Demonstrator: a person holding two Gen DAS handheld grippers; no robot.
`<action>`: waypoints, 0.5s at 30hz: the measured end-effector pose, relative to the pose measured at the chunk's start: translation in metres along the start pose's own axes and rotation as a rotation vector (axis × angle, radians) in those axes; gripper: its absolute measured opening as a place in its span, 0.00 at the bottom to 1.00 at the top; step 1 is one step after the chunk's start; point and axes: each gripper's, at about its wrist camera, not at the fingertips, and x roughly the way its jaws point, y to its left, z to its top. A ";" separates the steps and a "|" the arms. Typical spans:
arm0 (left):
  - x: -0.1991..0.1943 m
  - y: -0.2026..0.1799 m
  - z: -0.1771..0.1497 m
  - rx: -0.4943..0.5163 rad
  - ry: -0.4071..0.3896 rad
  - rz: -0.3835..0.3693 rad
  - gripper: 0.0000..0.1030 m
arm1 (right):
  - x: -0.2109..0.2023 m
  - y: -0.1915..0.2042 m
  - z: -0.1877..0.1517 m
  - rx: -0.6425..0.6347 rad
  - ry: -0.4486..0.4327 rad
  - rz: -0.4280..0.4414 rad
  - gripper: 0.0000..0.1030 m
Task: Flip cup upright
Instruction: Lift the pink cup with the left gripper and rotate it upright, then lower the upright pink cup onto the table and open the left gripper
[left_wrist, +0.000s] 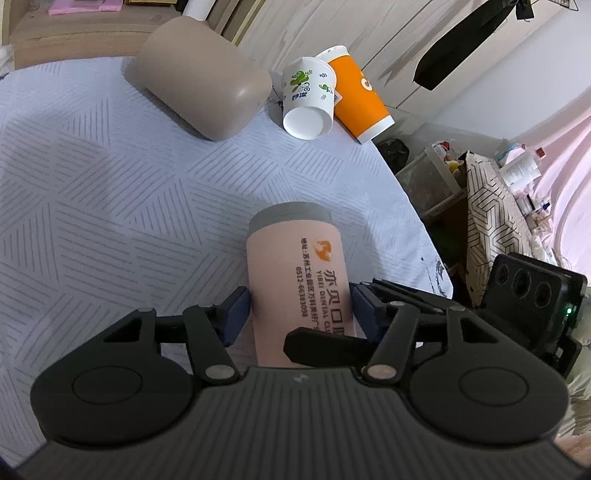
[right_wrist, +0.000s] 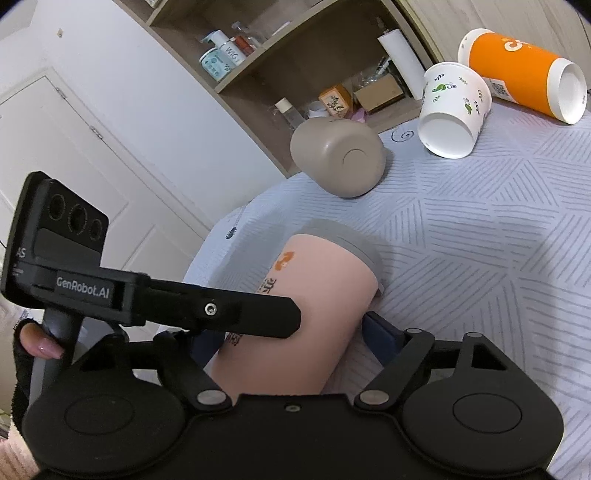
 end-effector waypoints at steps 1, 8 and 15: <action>-0.002 0.000 -0.002 -0.001 -0.005 -0.002 0.58 | -0.001 0.001 0.000 -0.012 -0.001 0.003 0.82; -0.024 -0.023 -0.027 0.130 -0.097 0.063 0.58 | -0.011 0.031 -0.011 -0.238 -0.033 -0.016 0.78; -0.048 -0.040 -0.053 0.249 -0.181 0.158 0.58 | -0.013 0.066 -0.023 -0.478 -0.087 -0.070 0.74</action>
